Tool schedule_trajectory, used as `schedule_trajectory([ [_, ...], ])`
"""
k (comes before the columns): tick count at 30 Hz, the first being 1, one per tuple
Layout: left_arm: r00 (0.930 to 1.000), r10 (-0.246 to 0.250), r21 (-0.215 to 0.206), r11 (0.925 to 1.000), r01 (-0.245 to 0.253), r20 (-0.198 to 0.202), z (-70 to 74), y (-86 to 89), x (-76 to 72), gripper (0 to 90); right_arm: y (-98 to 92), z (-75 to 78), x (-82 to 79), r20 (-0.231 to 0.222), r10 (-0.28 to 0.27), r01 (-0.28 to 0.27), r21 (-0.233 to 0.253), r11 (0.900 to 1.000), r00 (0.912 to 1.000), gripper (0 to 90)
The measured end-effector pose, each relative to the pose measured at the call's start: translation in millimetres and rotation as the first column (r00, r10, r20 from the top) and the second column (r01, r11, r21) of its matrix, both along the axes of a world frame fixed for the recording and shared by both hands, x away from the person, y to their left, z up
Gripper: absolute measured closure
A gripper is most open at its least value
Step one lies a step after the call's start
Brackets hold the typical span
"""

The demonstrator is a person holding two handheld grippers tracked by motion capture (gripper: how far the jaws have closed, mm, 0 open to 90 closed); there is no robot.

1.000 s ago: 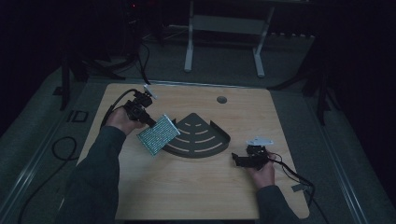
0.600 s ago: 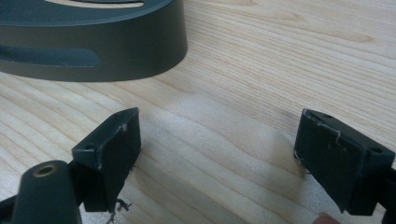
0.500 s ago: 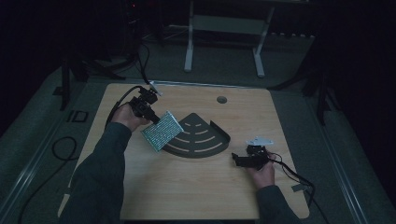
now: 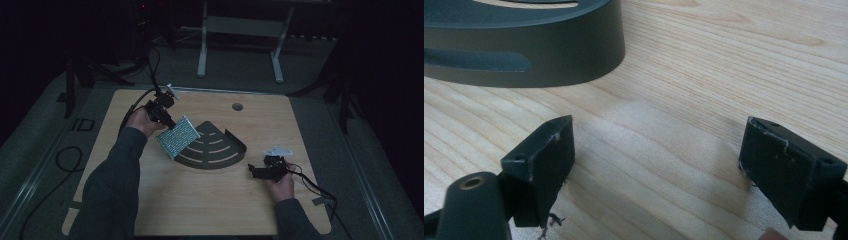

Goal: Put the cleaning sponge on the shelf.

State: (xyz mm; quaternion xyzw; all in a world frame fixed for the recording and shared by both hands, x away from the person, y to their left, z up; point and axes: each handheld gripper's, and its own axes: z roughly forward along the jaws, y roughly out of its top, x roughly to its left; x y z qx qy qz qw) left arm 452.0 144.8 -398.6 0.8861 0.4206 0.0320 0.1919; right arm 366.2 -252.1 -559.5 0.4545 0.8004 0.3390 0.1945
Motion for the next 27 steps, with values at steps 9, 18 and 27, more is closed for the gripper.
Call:
schedule_trajectory([
  [9,0.9999,0.012,0.005,0.9999,-0.012,-0.008,-4.8,-1.3,7.9,90.0,0.1,0.0,0.0,0.0,0.0,0.0,0.001,1.0,1.0,14.1],
  [18,0.9994,0.032,0.012,0.9994,-0.032,0.011,-9.0,-6.0,13.7,90.0,-0.1,0.0,0.0,0.0,0.001,-0.001,0.0,1.0,1.0,14.2],
  [27,0.9994,0.03,0.032,0.999,-0.03,0.017,-14.6,-14.3,18.9,90.0,-0.1,0.0,0.0,0.0,0.001,-0.001,0.0,1.0,1.0,14.1],
])
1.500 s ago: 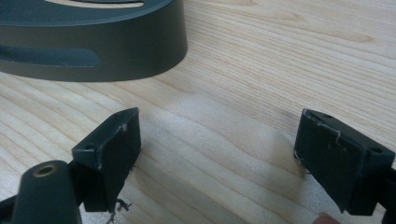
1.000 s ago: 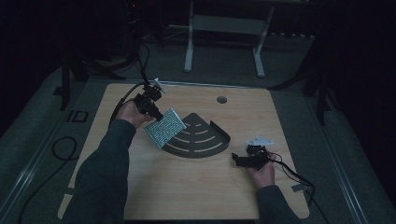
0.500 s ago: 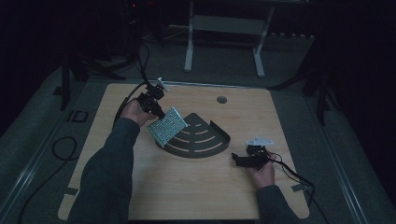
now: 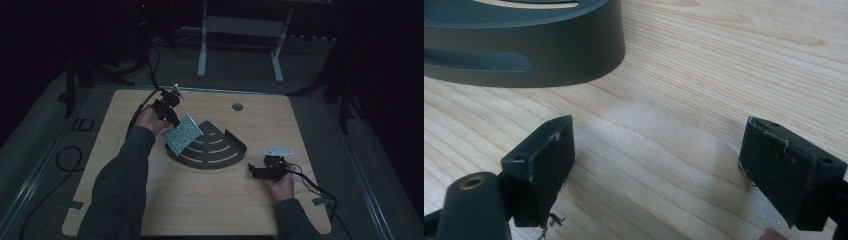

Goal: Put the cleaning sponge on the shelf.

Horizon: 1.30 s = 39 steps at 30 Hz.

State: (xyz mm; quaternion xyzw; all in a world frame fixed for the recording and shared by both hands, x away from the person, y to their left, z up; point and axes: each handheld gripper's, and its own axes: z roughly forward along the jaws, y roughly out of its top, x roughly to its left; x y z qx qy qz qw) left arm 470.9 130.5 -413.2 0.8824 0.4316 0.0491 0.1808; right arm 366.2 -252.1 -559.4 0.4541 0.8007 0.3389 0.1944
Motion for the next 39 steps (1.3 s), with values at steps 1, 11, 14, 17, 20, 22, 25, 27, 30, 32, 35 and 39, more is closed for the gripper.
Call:
schedule_trajectory([
  [1,1.0,-0.002,0.006,1.0,0.002,-0.002,-1.2,-1.3,0.6,90.0,0.0,0.0,0.0,0.0,0.0,0.0,0.0,1.0,1.0,14.1],
  [11,1.0,-0.004,0.027,0.9996,0.004,0.0,-9.5,-7.6,7.1,90.0,0.0,0.0,0.0,0.0,0.0,0.0,-0.001,1.0,1.0,14.1],
  [14,1.0,-0.002,0.03,0.9995,0.002,0.001,-11.4,-9.2,8.7,89.9,0.0,0.0,0.0,0.0,0.0,0.0,-0.001,1.0,1.0,14.1],
  [17,1.0,-0.002,0.039,0.9992,0.002,0.006,-13.1,-11.2,10.2,89.9,0.0,0.0,0.0,0.0,0.0,0.0,0.0,1.0,1.0,14.1],
  [20,1.0,-0.005,0.047,0.9989,0.005,0.003,-16.2,-13.3,11.4,89.9,0.0,0.0,0.0,0.0,0.0,0.0,0.0,1.0,1.0,14.1],
  [22,1.0,-0.005,0.054,0.9985,0.005,0.0,-19.0,-14.8,12.1,89.9,0.0,0.0,0.1,0.001,0.001,-0.001,0.0,1.0,1.0,14.1],
  [25,1.0,-0.009,0.06,0.9982,0.009,0.0,-21.6,-15.9,12.8,89.9,0.0,0.0,0.1,0.0,0.001,-0.001,0.0,1.0,1.0,14.1],
  [27,0.9999,-0.008,0.066,0.9978,0.008,0.006,-22.2,-16.5,12.9,89.9,-0.1,0.0,0.1,0.001,0.002,-0.002,0.0,1.0,1.0,14.1],
  [30,0.9999,-0.01,0.078,0.9969,0.009,0.008,-23.0,-17.1,13.2,89.9,-0.1,0.0,0.1,0.001,0.002,-0.002,0.0,1.0,1.0,14.1],
  [32,0.9998,-0.008,0.08,0.9968,0.007,0.018,-24.5,-16.5,13.9,89.9,-0.1,0.0,0.1,0.001,0.002,-0.002,-0.001,1.0,1.0,14.1],
  [35,0.9998,-0.008,0.084,0.9965,0.006,0.021,-26.7,-17.1,14.3,89.9,-0.1,0.0,0.2,0.001,0.003,-0.003,-0.001,1.0,1.0,14.1],
  [39,0.9998,-0.016,0.09,0.9958,0.015,0.011,-29.7,-18.5,15.2,89.9,-0.1,0.0,0.2,0.001,0.003,-0.003,-0.001,1.0,1.0,14.1],
])
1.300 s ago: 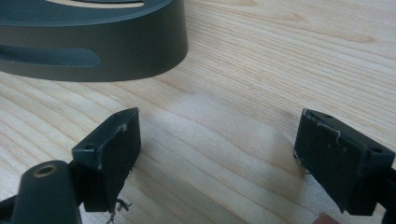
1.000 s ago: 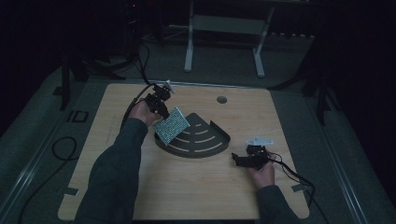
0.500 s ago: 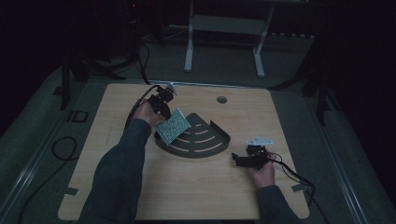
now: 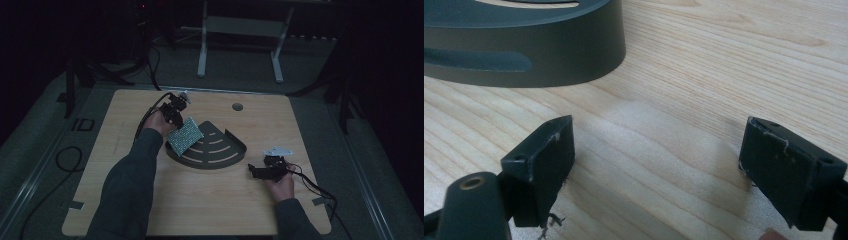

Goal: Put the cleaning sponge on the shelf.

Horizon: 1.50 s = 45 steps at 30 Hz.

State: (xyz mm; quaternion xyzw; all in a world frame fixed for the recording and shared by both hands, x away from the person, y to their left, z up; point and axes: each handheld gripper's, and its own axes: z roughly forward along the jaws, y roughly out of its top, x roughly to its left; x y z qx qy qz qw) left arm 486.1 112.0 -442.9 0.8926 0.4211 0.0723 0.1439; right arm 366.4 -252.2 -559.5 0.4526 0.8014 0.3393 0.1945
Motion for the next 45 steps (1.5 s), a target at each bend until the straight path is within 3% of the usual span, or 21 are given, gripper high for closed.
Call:
schedule_trajectory([
  [27,0.9998,-0.017,0.092,0.9956,0.018,-0.013,-22.9,-5.5,-2.0,89.2,-0.1,0.0,0.0,0.0,0.001,-0.001,-0.001,1.0,1.0,14.1],
  [45,0.9998,-0.016,0.105,0.9944,0.017,-0.013,-25.4,-6.9,-2.4,84.2,-0.1,0.0,0.0,0.0,0.001,-0.001,-0.001,1.0,1.0,14.1],
])
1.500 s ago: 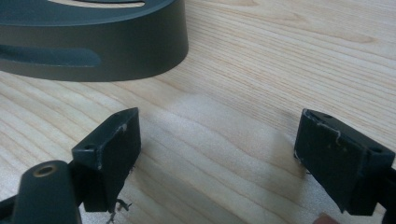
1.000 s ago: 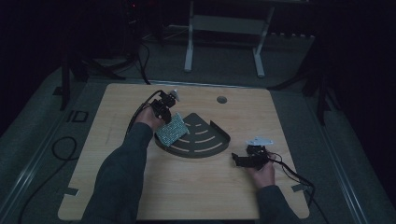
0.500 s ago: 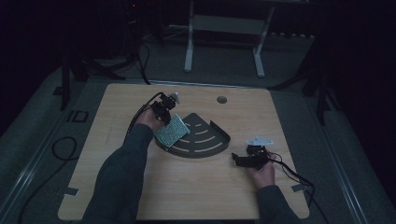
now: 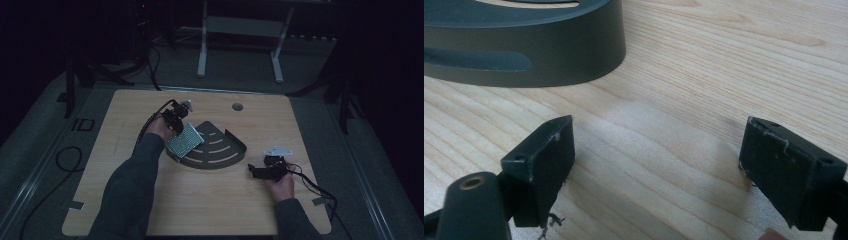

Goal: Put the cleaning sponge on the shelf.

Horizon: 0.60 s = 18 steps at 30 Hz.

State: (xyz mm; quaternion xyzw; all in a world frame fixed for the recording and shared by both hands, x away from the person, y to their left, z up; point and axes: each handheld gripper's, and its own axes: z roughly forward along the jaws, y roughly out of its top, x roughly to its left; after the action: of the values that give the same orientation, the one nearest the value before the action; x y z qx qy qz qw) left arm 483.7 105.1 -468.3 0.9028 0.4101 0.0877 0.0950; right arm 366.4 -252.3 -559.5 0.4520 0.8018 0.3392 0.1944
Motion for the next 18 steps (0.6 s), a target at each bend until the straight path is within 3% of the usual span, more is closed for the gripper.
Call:
schedule_trajectory([
  [9,1.0,0.002,-0.011,0.9999,-0.002,-0.003,0.5,-0.7,-0.7,79.4,0.0,0.0,0.0,0.0,0.0,0.0,0.0,1.0,1.0,14.1],
  [18,0.9999,-0.005,-0.006,1.0,0.005,-0.011,0.3,-2.1,-1.1,82.7,0.0,0.0,0.0,0.0,0.0,0.0,0.0,1.0,1.0,14.1],
])
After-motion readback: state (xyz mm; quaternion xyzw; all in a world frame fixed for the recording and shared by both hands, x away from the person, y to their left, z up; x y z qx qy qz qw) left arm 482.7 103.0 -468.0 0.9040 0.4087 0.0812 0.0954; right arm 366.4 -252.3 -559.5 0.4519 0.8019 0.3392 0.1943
